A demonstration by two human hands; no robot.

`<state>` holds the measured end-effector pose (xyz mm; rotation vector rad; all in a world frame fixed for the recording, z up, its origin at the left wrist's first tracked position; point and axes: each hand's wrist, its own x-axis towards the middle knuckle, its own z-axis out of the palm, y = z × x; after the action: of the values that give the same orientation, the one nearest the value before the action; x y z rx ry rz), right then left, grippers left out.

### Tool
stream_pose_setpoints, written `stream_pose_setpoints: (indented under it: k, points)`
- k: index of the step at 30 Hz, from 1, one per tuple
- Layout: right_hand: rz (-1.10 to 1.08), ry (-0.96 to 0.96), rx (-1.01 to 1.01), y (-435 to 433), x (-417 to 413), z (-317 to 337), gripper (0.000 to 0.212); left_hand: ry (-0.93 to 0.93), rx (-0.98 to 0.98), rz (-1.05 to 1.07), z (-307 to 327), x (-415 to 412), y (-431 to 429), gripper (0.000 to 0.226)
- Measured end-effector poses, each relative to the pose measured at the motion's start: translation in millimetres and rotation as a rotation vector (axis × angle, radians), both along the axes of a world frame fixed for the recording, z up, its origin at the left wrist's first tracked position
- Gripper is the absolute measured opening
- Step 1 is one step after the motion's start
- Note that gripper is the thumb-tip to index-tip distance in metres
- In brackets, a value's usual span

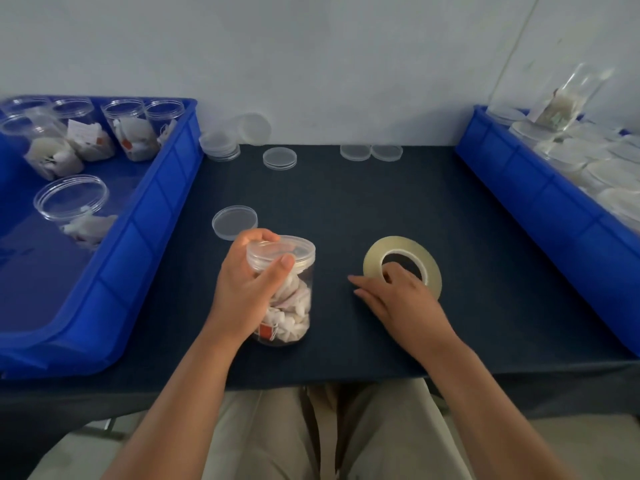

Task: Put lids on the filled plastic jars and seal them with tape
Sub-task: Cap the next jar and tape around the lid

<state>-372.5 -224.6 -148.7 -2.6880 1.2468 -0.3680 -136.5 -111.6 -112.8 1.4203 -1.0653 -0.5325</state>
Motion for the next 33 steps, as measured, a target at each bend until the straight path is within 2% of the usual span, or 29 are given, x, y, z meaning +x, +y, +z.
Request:
stream_pose_setpoints:
  k: [3,6,8,10,13,15,17,19,21,28,33]
  points:
    - [0.009,0.094,-0.049,8,0,-4,0.053,0.014,-0.002,0.001,-1,1,1,0.048]
    - [0.05,0.287,-0.066,9,4,4,0.064,-0.006,0.012,-0.006,1,-1,2,0.047]
    - [0.058,0.312,-0.077,12,6,9,0.071,-0.02,0.009,-0.017,1,-3,2,0.045]
    - [0.055,0.107,-0.013,20,11,18,0.082,-0.03,0.005,-0.029,2,-3,2,0.046]
    - [0.106,-0.452,0.373,35,33,32,0.098,-0.042,0.016,-0.053,2,-4,4,0.05]
    - [0.154,-0.64,0.539,43,52,38,0.102,-0.056,0.012,-0.069,2,-5,5,0.048]
    - [0.185,-0.736,0.576,46,65,42,0.087,-0.068,0.003,-0.065,3,-6,7,0.043]
    - [0.187,-0.839,0.605,46,72,41,0.058,-0.049,-0.005,-0.059,3,-7,7,0.037]
    - [0.202,-0.915,0.677,44,74,37,0.044,-0.035,0.0,-0.051,4,-8,6,0.037]
    - [0.182,-0.954,0.707,41,76,24,0.043,-0.029,0.014,-0.057,3,-3,-1,0.044]
    - [0.185,-1.03,0.748,49,80,24,0.054,-0.024,-0.012,-0.054,0,-3,0,0.055]
